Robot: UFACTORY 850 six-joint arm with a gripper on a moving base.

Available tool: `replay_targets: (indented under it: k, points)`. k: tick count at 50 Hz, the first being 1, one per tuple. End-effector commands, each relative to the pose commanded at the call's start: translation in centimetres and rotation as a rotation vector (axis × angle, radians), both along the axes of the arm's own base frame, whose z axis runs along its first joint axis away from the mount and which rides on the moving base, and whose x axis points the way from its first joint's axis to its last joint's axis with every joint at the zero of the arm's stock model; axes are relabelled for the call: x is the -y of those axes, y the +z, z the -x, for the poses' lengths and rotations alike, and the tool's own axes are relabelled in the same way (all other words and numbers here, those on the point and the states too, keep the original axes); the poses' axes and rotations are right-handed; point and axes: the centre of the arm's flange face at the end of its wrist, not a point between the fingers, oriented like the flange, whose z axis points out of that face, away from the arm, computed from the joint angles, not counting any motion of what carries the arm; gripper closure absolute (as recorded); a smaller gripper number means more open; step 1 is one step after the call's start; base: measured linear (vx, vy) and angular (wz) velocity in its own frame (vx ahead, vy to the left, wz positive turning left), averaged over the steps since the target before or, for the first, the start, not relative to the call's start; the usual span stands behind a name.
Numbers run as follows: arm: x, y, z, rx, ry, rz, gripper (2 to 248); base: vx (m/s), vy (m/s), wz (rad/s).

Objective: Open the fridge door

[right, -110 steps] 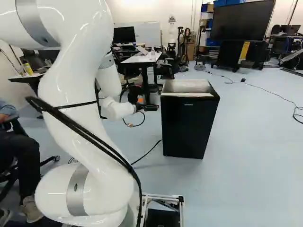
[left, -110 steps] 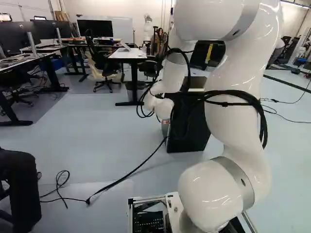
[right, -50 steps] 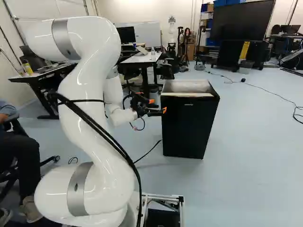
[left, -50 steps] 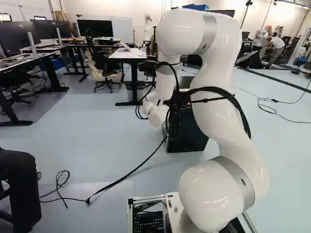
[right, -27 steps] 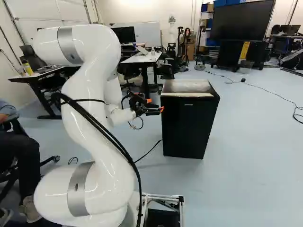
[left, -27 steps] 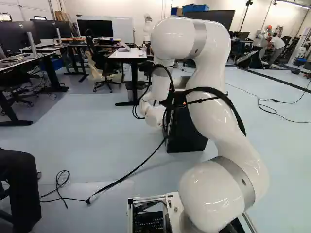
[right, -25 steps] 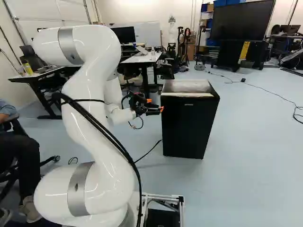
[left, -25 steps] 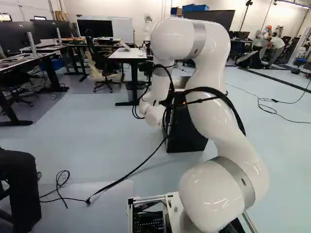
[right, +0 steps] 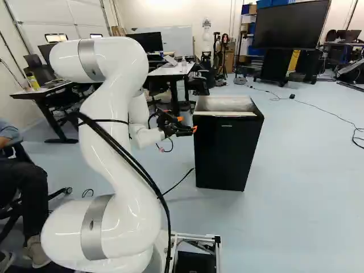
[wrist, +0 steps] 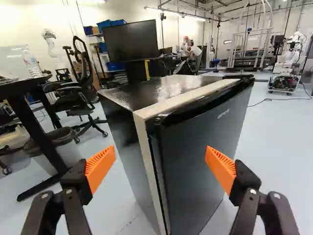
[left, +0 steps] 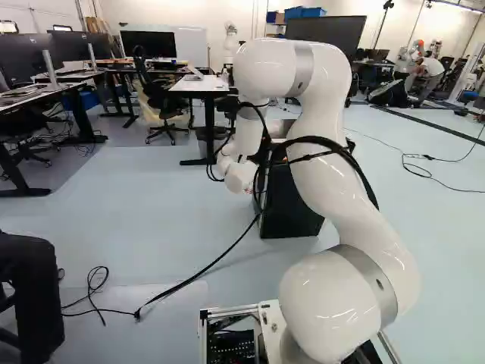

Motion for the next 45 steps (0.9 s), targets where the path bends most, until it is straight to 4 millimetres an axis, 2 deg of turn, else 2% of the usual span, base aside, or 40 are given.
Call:
replay_targets:
  k: [25,45]
  points:
    - [1.7,-0.3,-2.0,0.022,-0.038,-0.005,3,0.0,0.0,0.0]
    - [3.5,-0.3,-2.3,0.024,-0.073,-0.005,3,0.0,0.0,0.0]
